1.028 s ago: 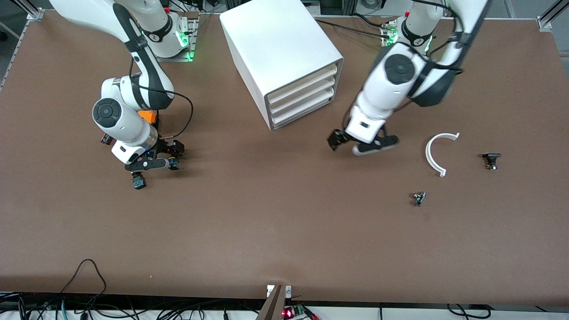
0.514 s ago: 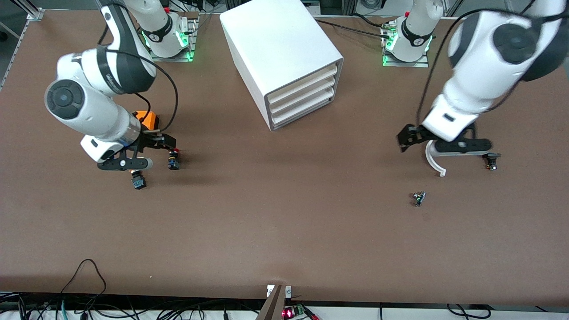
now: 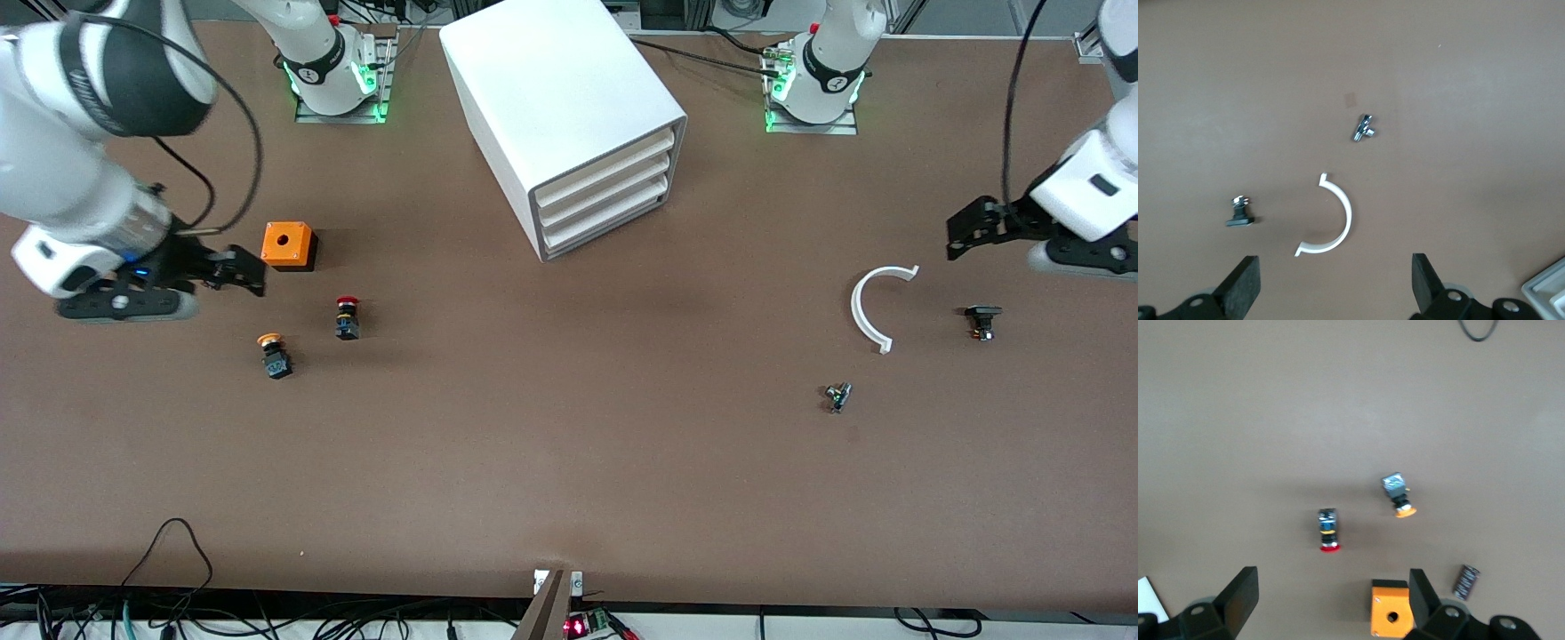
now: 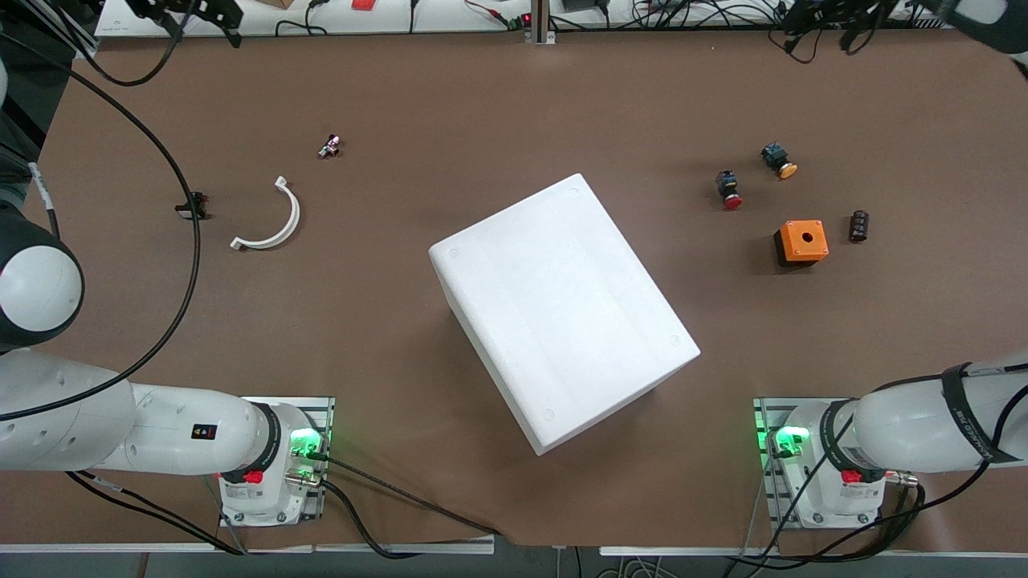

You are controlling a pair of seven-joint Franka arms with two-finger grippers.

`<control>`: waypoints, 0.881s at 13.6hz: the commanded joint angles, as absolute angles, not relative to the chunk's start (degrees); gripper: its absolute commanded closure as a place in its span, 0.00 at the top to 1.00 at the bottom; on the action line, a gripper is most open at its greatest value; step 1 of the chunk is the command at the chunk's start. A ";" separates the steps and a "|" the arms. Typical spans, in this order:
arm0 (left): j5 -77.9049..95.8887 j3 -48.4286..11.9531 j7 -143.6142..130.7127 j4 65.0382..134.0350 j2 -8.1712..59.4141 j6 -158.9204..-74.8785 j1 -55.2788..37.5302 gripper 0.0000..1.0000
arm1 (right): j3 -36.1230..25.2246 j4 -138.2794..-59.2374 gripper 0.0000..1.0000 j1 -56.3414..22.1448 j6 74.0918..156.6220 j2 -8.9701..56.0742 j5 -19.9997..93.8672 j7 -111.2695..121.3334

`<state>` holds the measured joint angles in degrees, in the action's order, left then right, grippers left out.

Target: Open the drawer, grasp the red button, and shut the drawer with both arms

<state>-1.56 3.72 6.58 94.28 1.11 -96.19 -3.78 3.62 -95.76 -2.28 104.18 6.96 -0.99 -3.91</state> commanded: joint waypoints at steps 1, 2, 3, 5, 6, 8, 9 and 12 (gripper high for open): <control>-2.20 4.75 9.14 93.60 0.26 -92.73 -4.57 1.00 | 4.92 -92.04 1.00 0.09 95.66 6.15 -1.32 -5.08; -2.20 4.75 9.14 93.69 0.35 -92.64 -4.57 1.00 | 4.83 -90.19 1.00 0.09 92.23 6.15 -1.41 -8.49; -2.20 4.75 9.14 93.78 0.26 -92.64 -4.57 1.00 | 4.66 -88.87 1.00 0.09 89.50 6.15 -2.10 -11.57; -2.20 4.14 8.97 93.52 0.18 -92.29 -4.57 1.00 | 2.04 -88.59 1.00 0.26 90.52 5.19 -2.81 -9.69; -2.11 4.13 9.05 93.43 0.26 -91.85 -4.66 1.00 | 0.89 -89.12 1.00 0.26 91.31 4.23 -2.81 -6.10; -2.20 3.87 8.96 93.34 0.26 -91.76 -4.66 1.00 | 0.09 -91.74 1.00 0.26 92.28 1.68 -2.64 -4.13; -2.20 3.95 9.05 92.99 0.35 -91.76 -4.66 1.00 | 0.09 -93.15 1.00 0.26 92.20 -0.07 -2.55 -4.13; -2.11 4.39 8.79 91.85 0.88 -91.67 -4.57 1.00 | -0.09 -97.28 1.00 0.26 92.46 -4.38 -2.81 -3.52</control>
